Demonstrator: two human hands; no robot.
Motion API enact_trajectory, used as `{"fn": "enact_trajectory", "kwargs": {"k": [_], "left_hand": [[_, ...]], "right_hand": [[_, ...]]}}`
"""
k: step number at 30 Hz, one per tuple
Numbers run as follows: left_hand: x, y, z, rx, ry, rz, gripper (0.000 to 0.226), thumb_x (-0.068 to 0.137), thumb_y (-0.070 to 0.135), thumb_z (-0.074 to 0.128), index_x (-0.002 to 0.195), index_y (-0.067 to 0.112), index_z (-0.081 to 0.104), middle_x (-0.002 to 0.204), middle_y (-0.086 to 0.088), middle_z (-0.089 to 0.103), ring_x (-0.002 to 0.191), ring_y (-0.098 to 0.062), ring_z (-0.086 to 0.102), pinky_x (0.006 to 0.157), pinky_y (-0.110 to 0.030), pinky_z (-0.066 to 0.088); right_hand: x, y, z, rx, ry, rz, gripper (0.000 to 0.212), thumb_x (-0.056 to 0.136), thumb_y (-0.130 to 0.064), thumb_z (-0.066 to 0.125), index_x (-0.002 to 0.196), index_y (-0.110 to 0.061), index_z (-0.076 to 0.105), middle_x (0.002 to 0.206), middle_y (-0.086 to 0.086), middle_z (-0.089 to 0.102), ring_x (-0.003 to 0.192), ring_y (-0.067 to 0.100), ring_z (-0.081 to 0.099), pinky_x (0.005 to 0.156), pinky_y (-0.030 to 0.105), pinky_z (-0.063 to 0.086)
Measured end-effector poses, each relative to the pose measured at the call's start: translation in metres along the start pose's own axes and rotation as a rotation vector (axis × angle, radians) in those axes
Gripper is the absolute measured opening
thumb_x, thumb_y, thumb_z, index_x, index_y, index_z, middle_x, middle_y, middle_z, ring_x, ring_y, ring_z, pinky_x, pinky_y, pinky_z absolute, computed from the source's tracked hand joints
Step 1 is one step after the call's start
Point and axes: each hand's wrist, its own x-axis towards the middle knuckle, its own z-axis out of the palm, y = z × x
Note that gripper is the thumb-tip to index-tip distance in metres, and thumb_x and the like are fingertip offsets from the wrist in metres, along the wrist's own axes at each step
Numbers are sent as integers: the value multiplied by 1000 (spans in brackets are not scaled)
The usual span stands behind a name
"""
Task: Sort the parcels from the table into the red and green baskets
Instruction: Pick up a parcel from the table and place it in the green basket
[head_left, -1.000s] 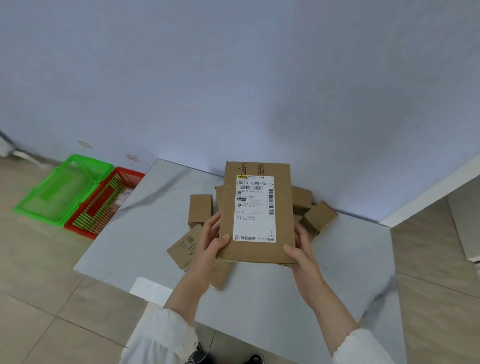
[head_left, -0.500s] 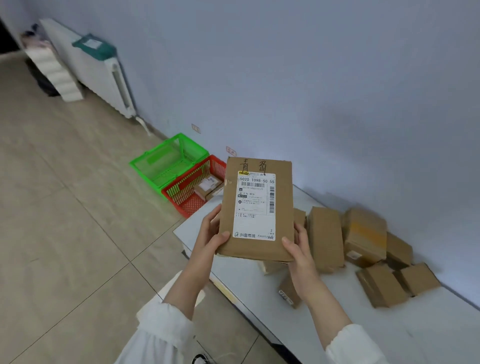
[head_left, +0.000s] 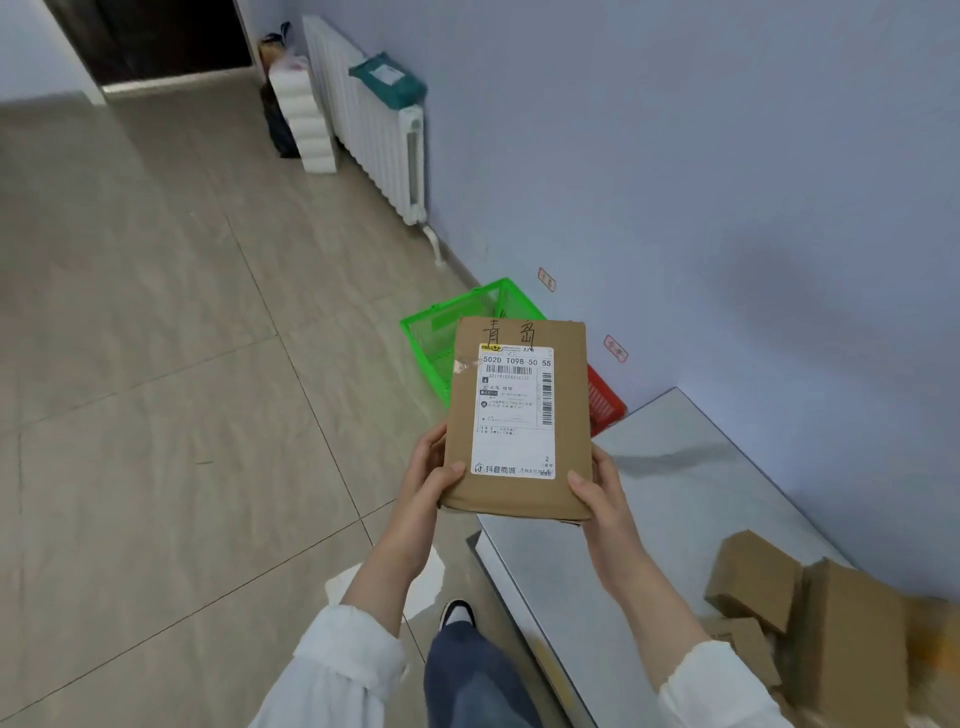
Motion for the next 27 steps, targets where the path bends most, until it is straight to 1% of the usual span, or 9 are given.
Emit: {"fn": "enact_trajectory", "kwargs": {"k": [2,5,7,10,13,17,22,25,27], "left_hand": [[33,12,-10,8,20,0,67,56,43,62,121,31,51,114,13,62,106,-6,56,82,-20,42],[81,33,-27,20,51,-2,66,56,43,63,120,31,52,112,15,64,106,-7,57,85,-25,41],[111,47,-38,26,63,-3,64,58,43,63,120,31,53,114,13,63,106,-8,57,85,-25,41],[150,66,-55,30,79,-4,70,60,43,63,126,25,51,122,6,61,112,-13,54,87,-26,39],[191,79,-74,54,80,-6,74,61,44,63,130,22,49,126,5,60,116,-13,54,89,-26,39],[263,98,-104,86,51,-32,71,62,44,62,130,24,51,125,4,61,117,-15,55,90,-27,39],[361,127,-147,120,-41,-77,71,63,45,61,131,27,50,127,6,61,116,-12,56,91,-27,41],[418,149,-169,139,-95,-123,72,60,46,61,129,28,52,124,9,62,115,-10,56,89,-26,42],[454,163,-178,167,-143,-149,71,59,46,62,128,31,52,123,13,62,114,-7,57,88,-25,43]], "right_hand": [[37,-6,12,22,-24,-2,75,54,-46,65,125,-29,46,121,-5,60,109,12,57,88,30,46],[91,-17,31,49,-40,1,73,57,-43,68,125,-29,47,125,-1,60,118,20,54,98,41,45],[124,-27,45,60,-56,11,68,56,-43,68,120,-33,49,126,-1,60,118,19,55,98,36,45],[170,-40,66,64,-83,30,63,56,-43,68,117,-36,50,123,-1,62,115,17,57,90,28,46],[212,-48,86,55,-86,41,64,58,-44,68,119,-32,50,121,-2,62,116,20,56,94,33,45],[276,-51,116,55,-30,58,50,68,-36,65,116,-34,50,118,-6,62,117,19,55,100,36,42],[358,-60,162,53,46,66,66,58,-48,68,118,-27,50,121,-1,61,116,19,54,102,38,39],[401,-65,188,71,124,86,66,59,-49,68,118,-25,52,120,0,62,113,19,56,99,36,41],[428,-66,200,60,170,101,55,68,-43,68,118,-26,53,117,-1,64,110,17,59,95,33,43]]}}
